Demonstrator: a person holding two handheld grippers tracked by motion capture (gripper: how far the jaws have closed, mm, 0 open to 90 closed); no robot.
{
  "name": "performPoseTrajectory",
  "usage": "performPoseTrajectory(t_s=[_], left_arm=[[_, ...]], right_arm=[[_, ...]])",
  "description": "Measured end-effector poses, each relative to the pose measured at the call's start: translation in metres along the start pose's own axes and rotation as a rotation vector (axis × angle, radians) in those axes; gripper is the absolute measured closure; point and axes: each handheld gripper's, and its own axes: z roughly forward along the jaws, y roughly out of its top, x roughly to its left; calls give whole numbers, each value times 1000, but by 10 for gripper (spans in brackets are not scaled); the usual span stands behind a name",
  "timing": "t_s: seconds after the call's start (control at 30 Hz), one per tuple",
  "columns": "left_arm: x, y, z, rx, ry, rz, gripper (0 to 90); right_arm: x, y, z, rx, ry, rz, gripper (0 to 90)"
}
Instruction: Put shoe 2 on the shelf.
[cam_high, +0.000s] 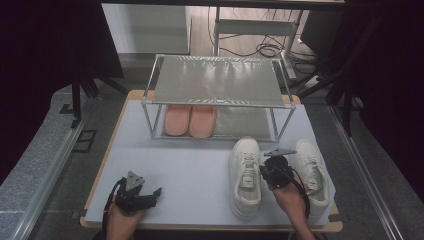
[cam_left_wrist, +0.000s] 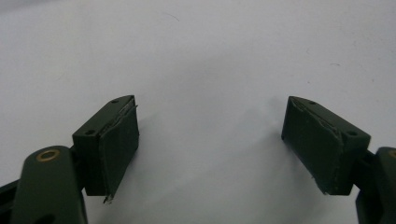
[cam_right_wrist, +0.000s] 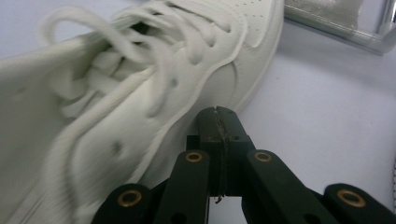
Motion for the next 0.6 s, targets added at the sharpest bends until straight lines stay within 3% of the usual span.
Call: performPoseTrajectory(t_s=[0.17, 0.43, 0.6], left_arm=[[0, 0, 0, 0, 0, 0, 191], [0, 0, 0, 0, 0, 0, 191], [0, 0, 0, 0, 0, 0, 191]], right_arm=[[-8, 1, 6, -9, 0, 29, 899], [-6, 5, 10, -26, 25, 13, 900], [0, 10, 15, -33, 75, -10, 900]])
